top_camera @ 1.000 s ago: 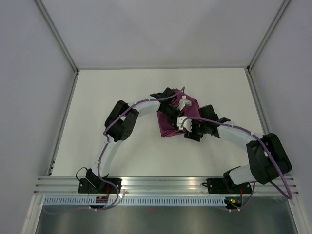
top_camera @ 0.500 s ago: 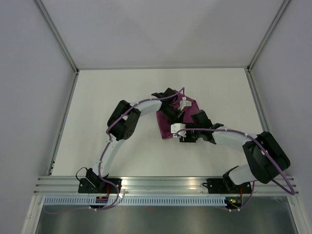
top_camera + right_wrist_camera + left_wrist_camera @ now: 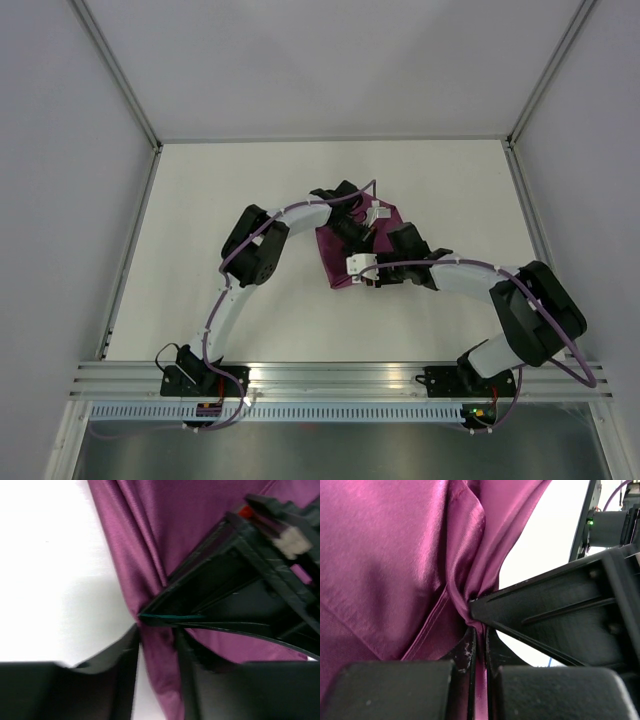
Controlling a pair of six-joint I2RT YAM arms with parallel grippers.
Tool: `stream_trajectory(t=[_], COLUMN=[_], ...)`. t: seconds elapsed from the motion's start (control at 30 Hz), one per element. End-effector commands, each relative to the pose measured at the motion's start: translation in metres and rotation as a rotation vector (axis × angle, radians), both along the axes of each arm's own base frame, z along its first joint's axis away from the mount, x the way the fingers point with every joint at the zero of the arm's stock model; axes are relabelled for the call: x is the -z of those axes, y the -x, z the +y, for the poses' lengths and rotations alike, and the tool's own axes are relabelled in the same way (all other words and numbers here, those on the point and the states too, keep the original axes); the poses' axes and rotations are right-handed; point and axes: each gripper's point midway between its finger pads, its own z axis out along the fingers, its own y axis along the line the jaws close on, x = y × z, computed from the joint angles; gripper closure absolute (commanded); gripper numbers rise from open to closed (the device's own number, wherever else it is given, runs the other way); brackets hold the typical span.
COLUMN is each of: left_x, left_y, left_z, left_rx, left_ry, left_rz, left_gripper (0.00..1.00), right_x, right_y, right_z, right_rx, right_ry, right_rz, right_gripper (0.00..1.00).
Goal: Fold the napkin, place the utensils inside, and roll it up
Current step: Roll the napkin at the center of the board.
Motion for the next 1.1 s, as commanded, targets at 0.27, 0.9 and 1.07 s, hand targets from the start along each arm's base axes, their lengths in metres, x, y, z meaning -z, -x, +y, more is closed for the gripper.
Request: stream_trajectory(t=[0.27,0.9,1.07], left_x=[0.009,-0.082,-0.101], left_y=[0.002,-0.087,-0.120], left_z=[0.004,0.007,0.036], left_rx=[-0.002,-0.387,-0.599], left_ry=[-0.067,-0.068,-0.125], left_rz=[0.019,-0.230,-0.369], left_gripper=[0.79,0.53,0.52], right_x=[0.044,0.023,0.016], right_y=[0.039,0.057,0.051], right_z=[-0.022,-0.018,-0.022], right_rx=[-0.082,-0.145,-0.138], right_ry=[0.176,0.102,0.062], right_rz=[0.246,0.725,0.825], right_gripper=[0.79,0.89,0.89])
